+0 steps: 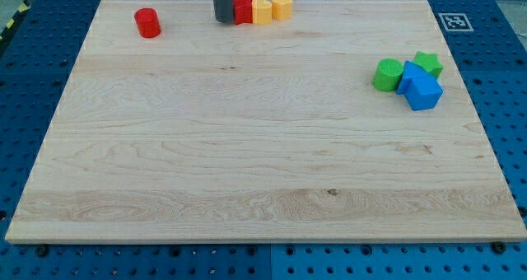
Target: Move your arm to the left side of the red circle
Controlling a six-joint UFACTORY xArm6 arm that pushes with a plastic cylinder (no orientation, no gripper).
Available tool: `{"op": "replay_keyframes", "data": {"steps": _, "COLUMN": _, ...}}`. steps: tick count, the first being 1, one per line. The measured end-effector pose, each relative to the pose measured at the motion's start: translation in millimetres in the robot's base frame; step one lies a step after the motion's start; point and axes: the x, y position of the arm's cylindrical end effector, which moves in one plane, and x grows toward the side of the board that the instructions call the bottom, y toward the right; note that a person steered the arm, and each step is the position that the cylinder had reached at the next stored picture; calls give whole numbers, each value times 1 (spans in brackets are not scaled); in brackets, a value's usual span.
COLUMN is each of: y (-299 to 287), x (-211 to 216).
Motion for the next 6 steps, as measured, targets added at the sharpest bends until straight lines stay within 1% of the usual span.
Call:
{"op": "replay_keyframes", "data": {"steps": 1, "y": -57, "x": -4}}
{"op": "replay_keyframes", "data": {"steps": 2, "y": -133, "x": -19}}
{"op": "replay_keyframes", "data": {"steps": 3, "y": -189, "x": -15}}
{"op": "replay_keyframes", "data": {"steps": 4, "y": -184, "x": -3}}
{"op": "replay_keyframes", "data": {"steps": 5, "y": -161, "x": 4}}
{"op": "replay_keyframes", "data": {"steps": 6, "y": -142, "x": 30}}
